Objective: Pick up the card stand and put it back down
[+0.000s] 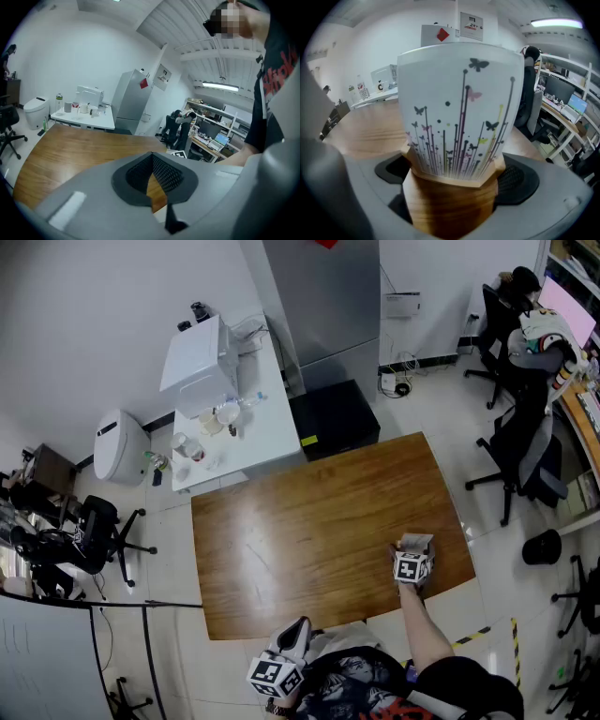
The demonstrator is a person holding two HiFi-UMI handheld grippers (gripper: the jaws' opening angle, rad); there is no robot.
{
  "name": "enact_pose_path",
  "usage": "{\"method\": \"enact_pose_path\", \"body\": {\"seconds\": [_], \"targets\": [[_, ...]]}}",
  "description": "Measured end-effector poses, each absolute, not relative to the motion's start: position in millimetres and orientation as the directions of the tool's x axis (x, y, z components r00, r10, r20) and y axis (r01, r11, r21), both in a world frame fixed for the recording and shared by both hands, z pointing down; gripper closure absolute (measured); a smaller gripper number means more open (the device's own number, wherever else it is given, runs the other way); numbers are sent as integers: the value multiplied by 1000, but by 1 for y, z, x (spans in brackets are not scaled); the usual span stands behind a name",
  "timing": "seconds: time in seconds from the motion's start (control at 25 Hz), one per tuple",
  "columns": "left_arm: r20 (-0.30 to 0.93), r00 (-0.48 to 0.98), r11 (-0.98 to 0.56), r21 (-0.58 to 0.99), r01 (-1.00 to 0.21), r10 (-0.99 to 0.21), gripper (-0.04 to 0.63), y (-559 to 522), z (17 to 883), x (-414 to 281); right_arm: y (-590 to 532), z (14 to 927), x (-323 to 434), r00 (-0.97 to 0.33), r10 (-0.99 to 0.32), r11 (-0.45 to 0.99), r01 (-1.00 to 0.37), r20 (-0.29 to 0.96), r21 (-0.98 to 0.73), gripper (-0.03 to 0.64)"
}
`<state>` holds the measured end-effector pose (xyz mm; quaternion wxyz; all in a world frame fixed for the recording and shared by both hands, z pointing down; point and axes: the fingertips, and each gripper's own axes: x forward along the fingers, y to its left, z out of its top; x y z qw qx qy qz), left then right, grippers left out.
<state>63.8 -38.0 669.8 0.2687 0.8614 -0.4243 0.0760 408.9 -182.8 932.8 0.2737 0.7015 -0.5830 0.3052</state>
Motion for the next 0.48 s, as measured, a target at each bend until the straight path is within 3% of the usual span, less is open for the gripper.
{"method": "enact_pose_path", "body": {"seconds": [0.24,0.48], "targets": [[372,658,-511,424,-748,-655,604,-25,656,29,-89,930,369,128,-595,-174,-984,793,28,69],[321,677,-518,456,-724,-662,604,-35,653,15,-86,844,326,84,-694,-91,-995,715,28,69]]}}
